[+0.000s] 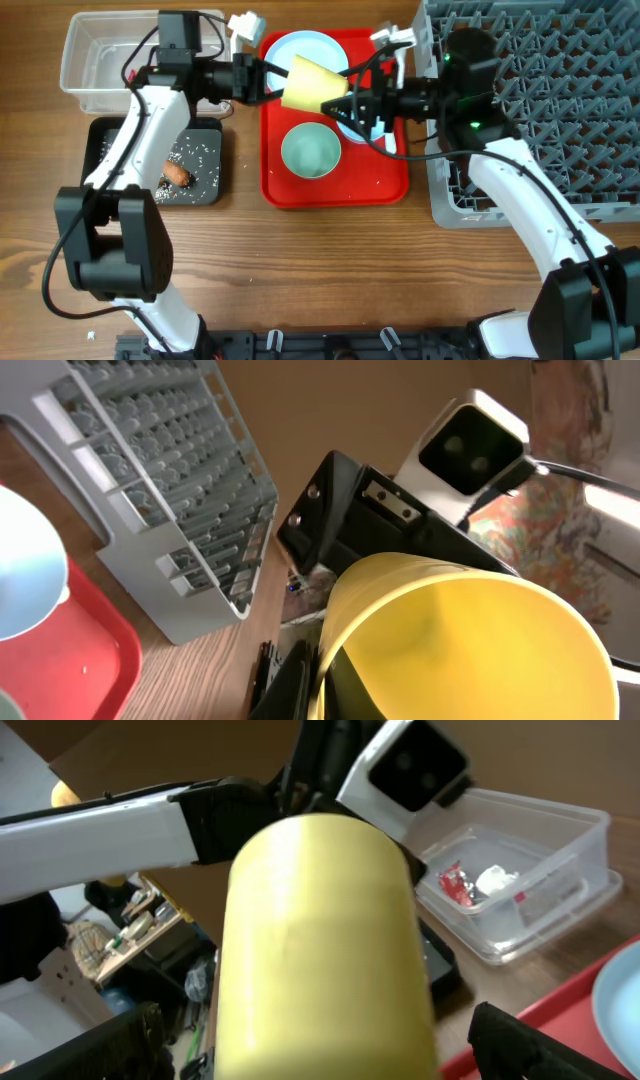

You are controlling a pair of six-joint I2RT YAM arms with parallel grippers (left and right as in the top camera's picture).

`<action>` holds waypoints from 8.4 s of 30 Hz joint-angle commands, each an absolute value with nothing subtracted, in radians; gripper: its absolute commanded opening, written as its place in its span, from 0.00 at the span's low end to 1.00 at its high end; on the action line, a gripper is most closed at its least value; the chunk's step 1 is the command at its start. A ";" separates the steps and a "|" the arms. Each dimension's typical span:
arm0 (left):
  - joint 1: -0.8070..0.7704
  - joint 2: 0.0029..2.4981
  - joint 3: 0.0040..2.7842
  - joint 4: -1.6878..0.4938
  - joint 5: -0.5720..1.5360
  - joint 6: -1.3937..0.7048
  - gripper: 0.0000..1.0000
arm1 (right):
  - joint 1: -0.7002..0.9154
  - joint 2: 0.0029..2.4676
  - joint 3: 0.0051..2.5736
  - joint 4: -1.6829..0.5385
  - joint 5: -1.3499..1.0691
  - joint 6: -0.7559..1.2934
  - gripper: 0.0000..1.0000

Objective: Sort waste into correct bins and load items into the dishwasher rack
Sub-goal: 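Lift the yellow cup and bring it toward the right gripper, then grasp the yellow cup with the right gripper and release the left, then lower the yellow cup into the grey rack with the right gripper, then move the right gripper to the blue bowl on the red tray, then grasp the blue bowl rim and lift it toward the rack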

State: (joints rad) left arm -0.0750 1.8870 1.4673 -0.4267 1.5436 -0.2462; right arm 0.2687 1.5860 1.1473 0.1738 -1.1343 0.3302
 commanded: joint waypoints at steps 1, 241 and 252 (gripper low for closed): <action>-0.092 1.859 1.481 -0.418 1.576 -0.248 0.04 | 0.292 1.601 1.163 0.194 -1.096 0.352 0.97; -0.183 1.665 1.481 -0.651 -0.009 -0.187 1.00 | 0.226 1.899 1.804 -0.506 1.104 -0.210 0.04; -0.183 1.665 1.481 -0.651 -0.009 -0.187 1.00 | 0.193 2.043 1.804 -0.245 1.108 -0.864 0.04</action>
